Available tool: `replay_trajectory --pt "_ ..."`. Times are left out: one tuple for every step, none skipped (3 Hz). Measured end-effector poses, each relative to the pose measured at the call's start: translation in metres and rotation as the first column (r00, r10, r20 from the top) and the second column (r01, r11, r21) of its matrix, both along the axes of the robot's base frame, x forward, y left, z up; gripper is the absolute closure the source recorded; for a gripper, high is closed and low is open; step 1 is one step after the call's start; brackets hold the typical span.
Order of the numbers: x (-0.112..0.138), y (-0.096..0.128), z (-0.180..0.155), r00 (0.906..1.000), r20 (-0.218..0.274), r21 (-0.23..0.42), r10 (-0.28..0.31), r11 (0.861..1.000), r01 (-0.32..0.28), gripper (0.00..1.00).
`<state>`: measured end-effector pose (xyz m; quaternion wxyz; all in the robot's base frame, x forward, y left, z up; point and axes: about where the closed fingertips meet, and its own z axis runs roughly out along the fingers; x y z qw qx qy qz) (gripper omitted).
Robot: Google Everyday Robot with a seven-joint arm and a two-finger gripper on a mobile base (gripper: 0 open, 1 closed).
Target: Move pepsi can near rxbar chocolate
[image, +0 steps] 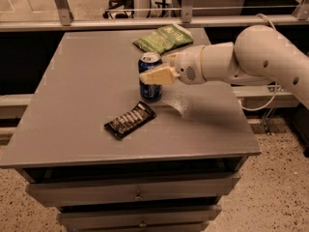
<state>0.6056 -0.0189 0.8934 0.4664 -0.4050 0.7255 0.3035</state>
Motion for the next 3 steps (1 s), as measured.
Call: replay_trajectory --pt "-0.001 0.002 -0.005 0.9999 -0.008 -0.005 0.009 1.000 -0.009 0.09" --pt "-0.003 -0.011 -0.006 0.9998 -0.006 -0.023 -0.018 1.000 0.018 0.00" --pt "-0.008 -0.048 -0.006 0.9945 0.003 -0.060 -0.105 0.993 0.105 0.00"
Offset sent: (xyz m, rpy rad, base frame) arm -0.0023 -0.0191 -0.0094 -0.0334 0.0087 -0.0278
